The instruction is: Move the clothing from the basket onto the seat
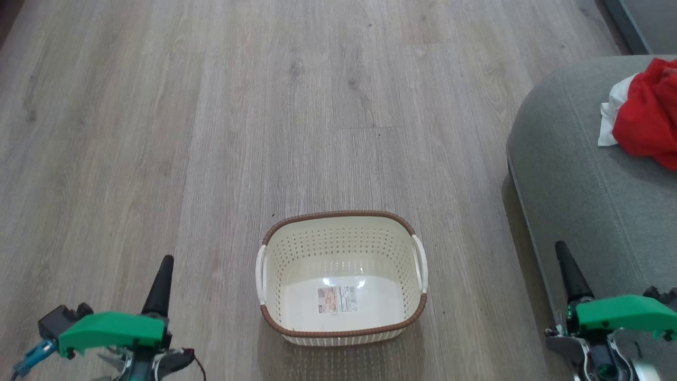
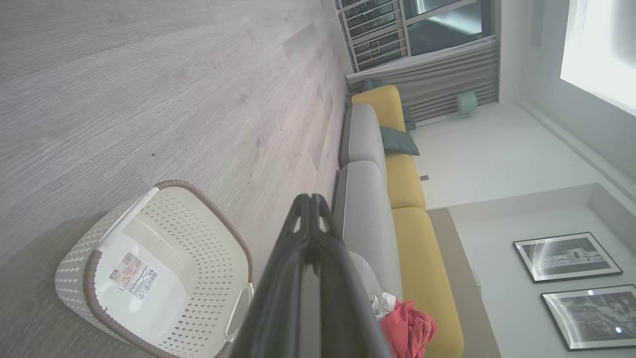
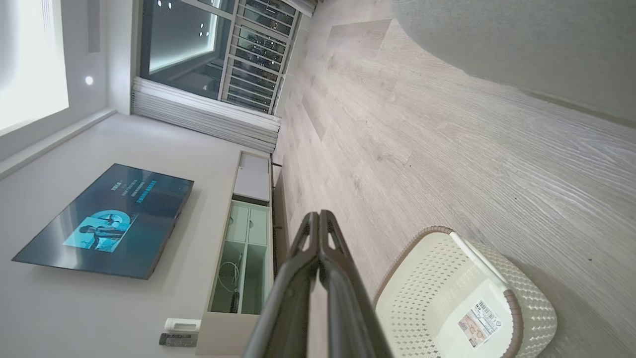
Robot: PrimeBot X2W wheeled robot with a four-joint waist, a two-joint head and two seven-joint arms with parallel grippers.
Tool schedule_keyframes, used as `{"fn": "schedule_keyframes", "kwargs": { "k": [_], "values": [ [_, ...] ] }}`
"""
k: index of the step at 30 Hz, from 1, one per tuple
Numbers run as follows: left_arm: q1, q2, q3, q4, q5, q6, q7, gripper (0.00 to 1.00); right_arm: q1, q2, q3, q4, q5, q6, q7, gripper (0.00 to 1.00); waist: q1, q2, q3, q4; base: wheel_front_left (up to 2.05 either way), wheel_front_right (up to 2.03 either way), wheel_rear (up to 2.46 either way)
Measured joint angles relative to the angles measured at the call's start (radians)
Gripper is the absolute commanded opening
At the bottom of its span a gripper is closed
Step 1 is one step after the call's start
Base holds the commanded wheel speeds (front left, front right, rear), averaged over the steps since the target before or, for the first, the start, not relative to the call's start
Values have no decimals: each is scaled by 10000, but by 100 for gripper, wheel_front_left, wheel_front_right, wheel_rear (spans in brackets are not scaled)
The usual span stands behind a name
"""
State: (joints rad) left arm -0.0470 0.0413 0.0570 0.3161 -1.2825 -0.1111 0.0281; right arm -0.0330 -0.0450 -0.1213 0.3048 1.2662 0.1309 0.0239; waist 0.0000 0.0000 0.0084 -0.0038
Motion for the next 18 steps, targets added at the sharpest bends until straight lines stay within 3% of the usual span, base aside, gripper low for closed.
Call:
{"fn": "schedule_keyframes", "kwargs": {
  "k": [18],
  "values": [
    [-99,-2,119,-205,-2010,-90,508,0,-179,0,-54,-142,2107,-2,487,0,0,0,-35,24,0,0,0]
  ]
}}
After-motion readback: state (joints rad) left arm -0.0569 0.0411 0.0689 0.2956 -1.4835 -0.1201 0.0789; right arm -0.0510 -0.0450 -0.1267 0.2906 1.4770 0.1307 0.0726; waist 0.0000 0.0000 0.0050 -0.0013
